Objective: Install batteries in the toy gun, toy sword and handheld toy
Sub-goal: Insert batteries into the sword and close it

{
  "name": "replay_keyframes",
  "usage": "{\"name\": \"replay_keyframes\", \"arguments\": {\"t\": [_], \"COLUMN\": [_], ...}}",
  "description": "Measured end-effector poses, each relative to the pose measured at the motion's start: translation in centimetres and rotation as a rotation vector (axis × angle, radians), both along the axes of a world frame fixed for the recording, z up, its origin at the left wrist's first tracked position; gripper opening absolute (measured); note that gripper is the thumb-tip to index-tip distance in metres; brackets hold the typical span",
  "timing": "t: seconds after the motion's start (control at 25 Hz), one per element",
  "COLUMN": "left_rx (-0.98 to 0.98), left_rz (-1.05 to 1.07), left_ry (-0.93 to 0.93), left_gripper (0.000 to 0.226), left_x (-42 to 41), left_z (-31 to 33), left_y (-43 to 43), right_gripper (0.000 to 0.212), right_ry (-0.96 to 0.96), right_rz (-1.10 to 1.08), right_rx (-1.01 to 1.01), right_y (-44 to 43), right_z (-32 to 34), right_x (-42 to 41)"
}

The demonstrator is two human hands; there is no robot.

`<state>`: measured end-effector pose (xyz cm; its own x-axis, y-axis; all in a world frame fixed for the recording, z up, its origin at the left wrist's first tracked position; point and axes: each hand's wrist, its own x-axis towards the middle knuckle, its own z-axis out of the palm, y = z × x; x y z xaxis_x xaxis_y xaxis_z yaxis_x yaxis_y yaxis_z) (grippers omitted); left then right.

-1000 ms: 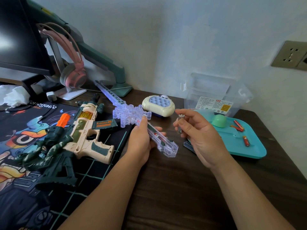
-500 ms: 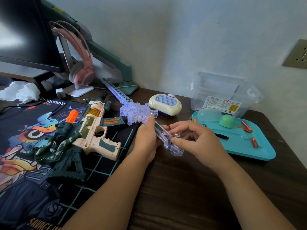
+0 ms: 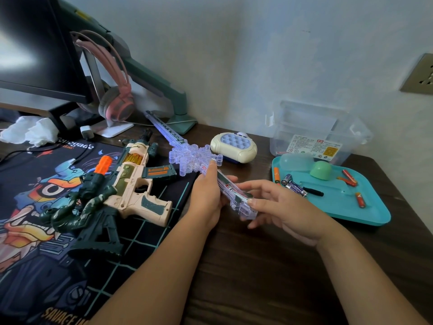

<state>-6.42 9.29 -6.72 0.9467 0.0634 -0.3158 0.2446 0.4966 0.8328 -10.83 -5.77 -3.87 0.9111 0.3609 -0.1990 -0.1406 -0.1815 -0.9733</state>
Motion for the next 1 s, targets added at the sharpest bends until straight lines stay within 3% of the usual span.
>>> {"name": "replay_keyframes", "arguments": {"t": [0.2,0.4,0.56,0.64,0.68,0.8,0.88,1.0], "left_rx": [0.017,0.020,0.010,-0.028,-0.049,-0.070,-0.064,-0.057], "left_rz": [0.009,-0.008,-0.015,-0.012,-0.001,0.026,0.015,0.019], "left_ry": [-0.009,0.014,0.028,0.032,0.039,0.050,0.052,0.059], "left_gripper": [0.034,0.054,0.054,0.053,0.051,0.040,0.038,0.036], "left_x": [0.2,0.7,0.5,0.4,0.4,0.4,0.3,0.1], "left_z": [-0.1,-0.7,-0.6,-0.3,-0.2,0.1,0.2,0.3], "left_y": [0.0,-0.1,0.1,0.0,-0.1,-0.2,-0.3,-0.4], "right_gripper": [0.034,0.036,0.032,0.028,0.025,0.014,0.009,0.009], "right_ry": [0.187,0.186,0.177,0.096,0.030,-0.205,-0.233,-0.230], "right_rz": [-0.081,-0.217,-0.111,-0.093,-0.188,-0.538,-0.507,-0.440], "right_rx": [0.156,0.080,0.021,-0.074,-0.165,-0.714,-0.910,-0.992], "right_y": [1.1,2.2,1.7,-0.3,-1.7,-5.1,-5.5,-5.1], "right_z": [-0.1,-0.3,0.7,1.8,2.4,2.7,1.5,0.6], "right_x": [0.2,0.4,-0.4,-0.4,-0.2,0.3,0.2,-0.2]}}
